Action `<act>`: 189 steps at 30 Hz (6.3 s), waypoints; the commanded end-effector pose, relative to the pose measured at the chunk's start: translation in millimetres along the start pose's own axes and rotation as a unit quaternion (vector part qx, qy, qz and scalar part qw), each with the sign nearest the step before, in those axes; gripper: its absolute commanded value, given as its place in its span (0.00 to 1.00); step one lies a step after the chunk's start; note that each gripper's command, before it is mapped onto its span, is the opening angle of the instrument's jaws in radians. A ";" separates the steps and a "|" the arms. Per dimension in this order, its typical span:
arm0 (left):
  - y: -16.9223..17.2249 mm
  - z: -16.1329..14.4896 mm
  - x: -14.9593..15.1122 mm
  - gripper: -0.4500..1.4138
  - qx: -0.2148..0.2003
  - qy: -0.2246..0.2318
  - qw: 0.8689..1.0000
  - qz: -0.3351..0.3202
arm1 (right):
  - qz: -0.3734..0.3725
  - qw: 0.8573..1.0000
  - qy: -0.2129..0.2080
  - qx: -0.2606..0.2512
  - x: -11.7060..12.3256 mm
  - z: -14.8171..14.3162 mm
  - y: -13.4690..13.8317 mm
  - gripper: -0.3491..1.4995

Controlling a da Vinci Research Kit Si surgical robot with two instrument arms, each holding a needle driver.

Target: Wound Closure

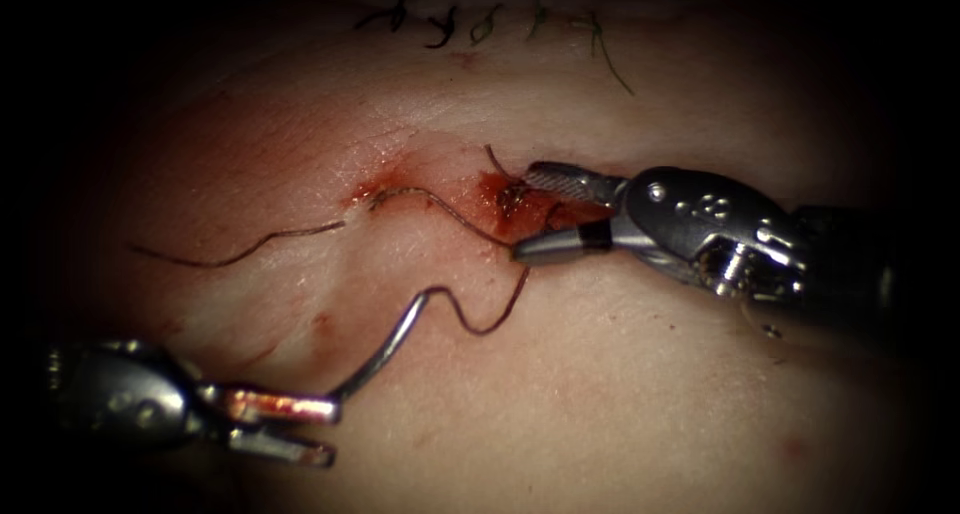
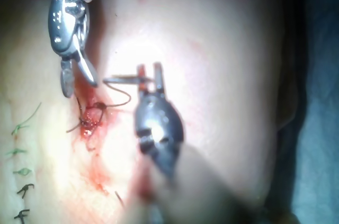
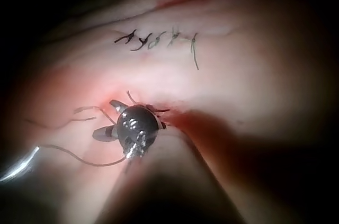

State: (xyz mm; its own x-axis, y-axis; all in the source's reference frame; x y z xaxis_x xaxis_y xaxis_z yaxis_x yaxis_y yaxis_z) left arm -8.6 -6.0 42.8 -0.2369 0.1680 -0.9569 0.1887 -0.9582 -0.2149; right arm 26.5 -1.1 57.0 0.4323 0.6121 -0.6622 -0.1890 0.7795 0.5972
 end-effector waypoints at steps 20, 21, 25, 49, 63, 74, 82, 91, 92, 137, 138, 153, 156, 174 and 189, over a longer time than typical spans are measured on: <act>-4.0 0.1 -1.0 0.00 0.000 -0.002 1.000 -0.013 | -0.086 0.993 -0.012 0.082 -4.1 8.8 -1.8 0.08; -4.6 0.1 -1.6 0.00 0.001 -0.003 1.000 -0.012 | -0.088 0.992 -0.010 0.087 -4.1 8.8 -1.8 0.08; -6.4 0.4 -4.5 0.00 -0.002 -0.009 1.000 -0.008 | -0.098 0.990 -0.008 0.102 -4.1 9.0 -1.9 0.11; -4.2 4.5 -16.5 0.00 -0.057 -0.015 0.998 -0.026 | -0.039 0.982 0.180 0.052 -3.6 7.7 -2.5 0.61; -3.8 6.1 -15.4 0.00 -0.054 -0.006 0.998 -0.027 | -0.004 0.982 0.184 -0.044 -3.3 6.6 -0.3 0.61; -4.6 5.5 -14.0 0.00 -0.052 0.005 0.998 -0.032 | -0.001 0.974 0.194 -0.120 -3.2 5.4 1.9 0.54; -4.4 5.4 -13.9 0.00 -0.047 0.010 0.998 -0.032 | -0.021 0.967 0.163 -0.194 -2.5 6.3 3.8 0.56; -3.0 5.8 -13.9 0.00 -0.045 0.013 0.998 -0.029 | -0.025 0.961 0.082 -0.264 -1.9 11.0 3.7 0.60; -2.9 5.8 -13.8 0.00 -0.046 0.013 0.998 -0.029 | -0.025 0.961 0.074 -0.266 -2.0 11.5 3.6 0.60; -2.0 6.7 -14.3 0.00 -0.041 0.016 0.998 -0.034 | 0.053 0.898 -0.083 -0.429 -2.1 10.1 10.1 0.77; -1.8 6.6 -14.2 0.00 -0.042 0.017 0.998 -0.033 | 0.065 0.902 -0.095 -0.415 -2.9 11.3 10.2 0.74; -1.1 6.1 -14.1 0.00 -0.045 0.018 0.998 -0.032 | 0.160 0.904 -0.112 -0.381 -5.9 9.6 12.0 0.64; -1.0 6.1 -14.1 0.00 -0.045 0.018 0.998 -0.032 | 0.183 0.903 -0.085 -0.379 -6.6 7.2 12.6 0.64; 0.0 6.3 -14.0 0.00 -0.045 0.019 0.998 -0.033 | 0.211 0.914 -0.079 -0.336 -5.6 7.4 17.1 0.52; 0.0 6.8 -13.4 0.00 -0.045 0.021 0.998 -0.035 | 0.211 0.904 -0.072 -0.364 -4.5 6.3 19.5 0.52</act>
State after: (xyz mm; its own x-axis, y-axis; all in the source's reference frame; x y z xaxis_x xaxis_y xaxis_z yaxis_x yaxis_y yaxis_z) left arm -11.5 -9.3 56.4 -0.2129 0.2434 -0.9463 0.2563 -0.9206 -0.2945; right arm 25.8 10.6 73.6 0.2822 0.8942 -0.3475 -0.8756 0.3881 0.2876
